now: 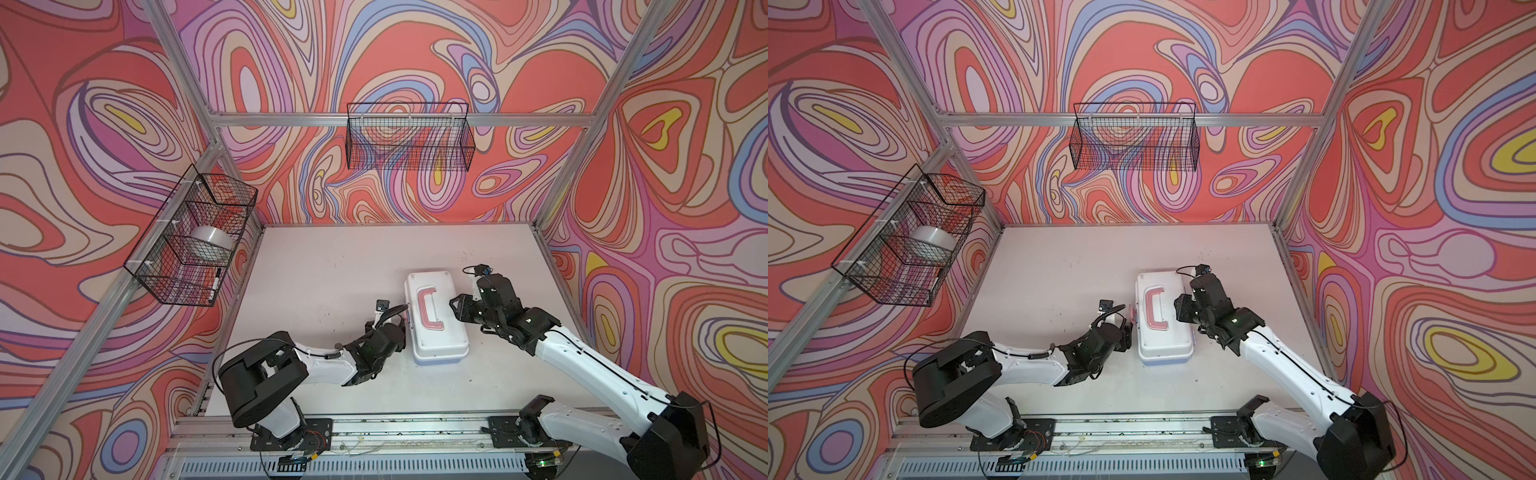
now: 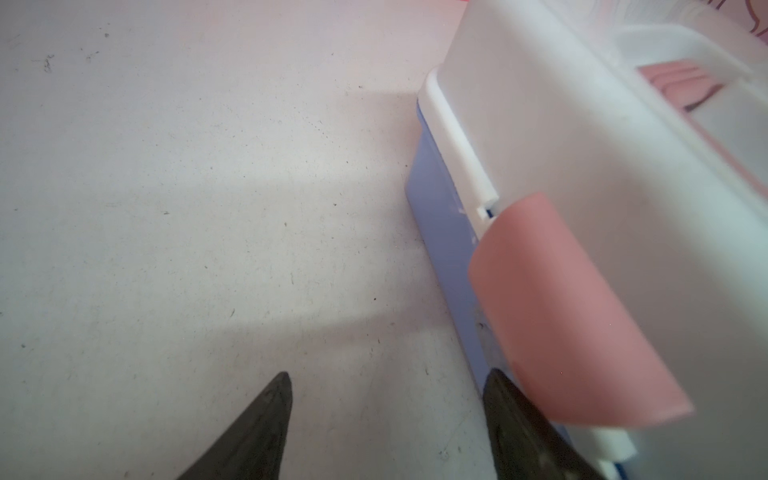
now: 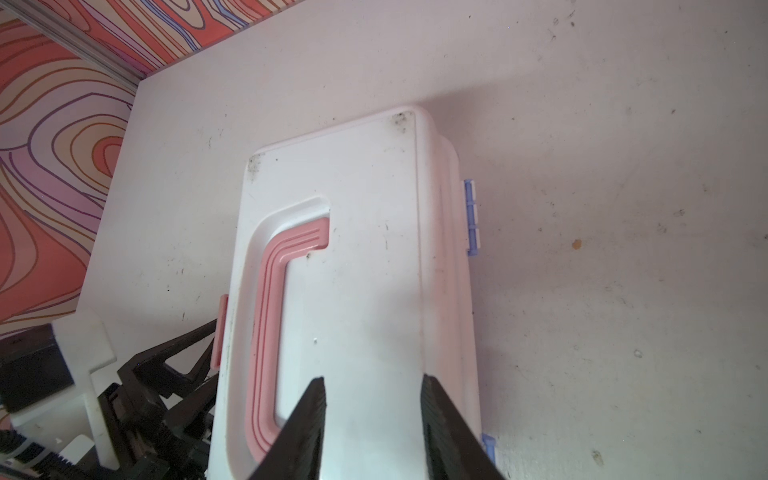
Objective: Pack the tool kit
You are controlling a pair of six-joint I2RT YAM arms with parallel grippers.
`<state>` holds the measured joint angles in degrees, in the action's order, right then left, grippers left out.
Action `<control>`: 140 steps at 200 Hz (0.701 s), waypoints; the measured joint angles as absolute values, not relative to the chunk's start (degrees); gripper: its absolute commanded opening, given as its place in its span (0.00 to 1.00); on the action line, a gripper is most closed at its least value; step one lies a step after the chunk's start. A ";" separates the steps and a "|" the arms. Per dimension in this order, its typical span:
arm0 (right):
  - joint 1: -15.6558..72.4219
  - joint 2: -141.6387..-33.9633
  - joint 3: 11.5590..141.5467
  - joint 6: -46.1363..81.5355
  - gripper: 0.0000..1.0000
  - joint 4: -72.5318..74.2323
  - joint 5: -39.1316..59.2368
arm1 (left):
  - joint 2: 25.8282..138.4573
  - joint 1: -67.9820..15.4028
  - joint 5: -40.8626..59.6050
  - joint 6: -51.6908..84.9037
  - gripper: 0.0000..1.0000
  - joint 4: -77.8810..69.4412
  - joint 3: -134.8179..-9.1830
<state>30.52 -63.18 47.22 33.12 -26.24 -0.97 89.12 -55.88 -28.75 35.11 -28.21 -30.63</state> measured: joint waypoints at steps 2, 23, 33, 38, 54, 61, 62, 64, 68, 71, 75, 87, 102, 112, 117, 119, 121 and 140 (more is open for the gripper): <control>30.52 -63.18 47.22 33.12 0.40 -26.24 -0.97 | 89.03 -55.88 -28.75 35.09 0.72 -28.10 -30.63; 30.52 -63.18 47.22 33.12 0.40 -26.22 -0.97 | 88.31 -55.88 -28.73 35.09 0.72 -27.51 -30.63; 30.52 -63.18 47.22 33.12 0.40 -26.22 -0.97 | 87.96 -55.88 -28.71 35.09 0.72 -27.22 -30.63; 30.52 -63.18 47.22 33.12 0.40 -26.22 -0.97 | 87.79 -55.88 -28.69 35.11 0.72 -27.09 -30.63; 30.52 -63.18 47.22 33.12 0.40 -26.20 -0.97 | 87.09 -55.88 -28.53 35.14 0.71 -26.50 -30.63; 30.52 -63.18 47.22 33.12 0.40 -26.20 -0.97 | 86.80 -55.90 -28.51 35.14 0.71 -26.37 -30.63; 30.52 -63.18 47.22 33.12 0.40 -26.20 -0.97 | 86.76 -55.88 -28.49 35.14 0.71 -26.37 -30.63; 30.52 -63.18 47.22 33.12 0.40 -26.20 -0.97 | 86.67 -55.88 -28.47 35.14 0.71 -26.33 -30.63; 30.52 -63.18 47.22 33.12 0.40 -26.20 -0.97 | 86.52 -55.88 -28.45 35.16 0.71 -26.28 -30.63; 30.52 -63.20 47.22 33.12 0.39 -26.20 -0.97 | 86.43 -55.90 -28.42 35.16 0.70 -26.24 -30.63; 30.52 -63.20 47.22 33.12 0.39 -26.20 -0.97 | 86.30 -55.88 -28.32 35.16 0.70 -26.17 -30.63; 30.52 -63.24 47.22 33.15 0.40 -26.15 -0.95 | 86.04 -55.88 -28.05 35.18 0.70 -26.11 -30.63; 30.52 -63.24 47.16 33.15 0.40 -26.13 -0.93 | 85.89 -55.88 -27.57 35.20 0.69 -25.93 -30.63; 30.52 -63.24 47.00 33.15 0.39 -26.11 -0.86 | 85.78 -55.88 -27.18 35.22 0.69 -25.89 -30.63; 30.52 -63.24 46.94 33.15 0.39 -26.13 -0.82 | 85.71 -55.88 -27.03 35.29 0.68 -25.89 -30.63; 30.52 -63.24 46.89 33.15 0.40 -26.13 -0.80 | 85.67 -55.88 -26.98 35.33 0.68 -25.87 -30.63; 30.52 -63.24 46.89 33.15 0.39 -26.15 -0.80 | 85.65 -55.88 -26.96 35.33 0.68 -25.87 -30.63; 30.52 -63.24 46.78 33.15 0.39 -26.13 -0.73 | 85.34 -55.88 -26.52 35.40 0.67 -25.76 -30.63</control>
